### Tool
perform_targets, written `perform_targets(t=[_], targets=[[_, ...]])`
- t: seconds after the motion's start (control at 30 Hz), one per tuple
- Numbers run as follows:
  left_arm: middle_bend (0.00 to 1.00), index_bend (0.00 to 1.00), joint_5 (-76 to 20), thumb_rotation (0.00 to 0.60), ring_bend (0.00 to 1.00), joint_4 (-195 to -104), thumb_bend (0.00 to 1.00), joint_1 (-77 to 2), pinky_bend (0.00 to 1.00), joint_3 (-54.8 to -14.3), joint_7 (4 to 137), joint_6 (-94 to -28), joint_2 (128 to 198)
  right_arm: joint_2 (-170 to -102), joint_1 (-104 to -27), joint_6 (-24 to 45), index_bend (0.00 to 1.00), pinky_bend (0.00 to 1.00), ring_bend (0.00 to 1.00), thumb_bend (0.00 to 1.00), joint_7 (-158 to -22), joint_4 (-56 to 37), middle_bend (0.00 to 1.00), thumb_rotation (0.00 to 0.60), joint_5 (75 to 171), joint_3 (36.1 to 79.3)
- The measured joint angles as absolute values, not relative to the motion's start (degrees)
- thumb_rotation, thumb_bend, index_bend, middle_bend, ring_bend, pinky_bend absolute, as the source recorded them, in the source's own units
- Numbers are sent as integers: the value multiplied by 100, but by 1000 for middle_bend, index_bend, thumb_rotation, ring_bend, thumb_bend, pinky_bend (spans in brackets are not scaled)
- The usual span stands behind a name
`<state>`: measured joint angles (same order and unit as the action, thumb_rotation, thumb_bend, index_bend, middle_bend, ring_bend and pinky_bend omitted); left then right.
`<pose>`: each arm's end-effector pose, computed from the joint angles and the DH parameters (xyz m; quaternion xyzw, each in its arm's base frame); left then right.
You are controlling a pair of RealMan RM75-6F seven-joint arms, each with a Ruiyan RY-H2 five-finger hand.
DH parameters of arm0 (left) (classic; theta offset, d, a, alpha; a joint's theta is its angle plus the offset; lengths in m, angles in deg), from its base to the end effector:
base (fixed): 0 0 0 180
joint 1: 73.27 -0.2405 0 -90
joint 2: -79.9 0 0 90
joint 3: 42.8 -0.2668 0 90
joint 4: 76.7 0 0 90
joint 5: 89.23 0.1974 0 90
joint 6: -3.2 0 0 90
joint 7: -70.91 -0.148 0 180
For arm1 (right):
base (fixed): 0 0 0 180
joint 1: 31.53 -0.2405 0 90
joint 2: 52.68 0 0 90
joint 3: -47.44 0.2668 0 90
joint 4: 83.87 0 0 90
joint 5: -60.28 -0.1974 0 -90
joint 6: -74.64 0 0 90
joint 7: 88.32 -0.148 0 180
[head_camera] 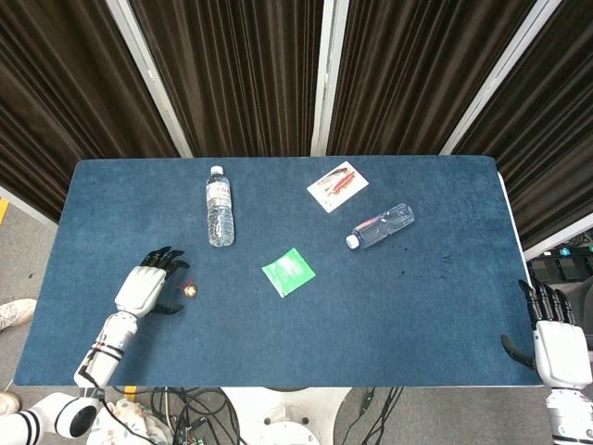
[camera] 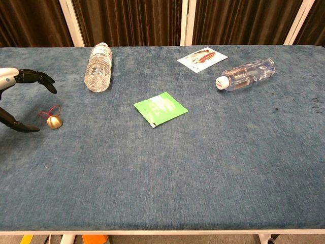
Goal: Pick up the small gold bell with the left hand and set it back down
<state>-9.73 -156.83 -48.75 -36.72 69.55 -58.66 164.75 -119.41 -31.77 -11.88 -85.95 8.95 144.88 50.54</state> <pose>-0.2601 0.2891 0.0275 -0.6803 -0.4441 -0.3838 0.4390 -0.3263 -0.1594 0.1650 0.5635 -0.4121 0.3727 0.6114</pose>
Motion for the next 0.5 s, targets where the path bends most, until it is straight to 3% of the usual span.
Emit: perform_targets(t=[0.5], targets=[[146, 379, -1122, 600, 34, -15562, 310, -4734, 105, -3673, 7070, -5765, 16616, -11961, -3189, -1148, 0, 0, 0, 154, -8601, 862, 0, 600, 14462, 5050]])
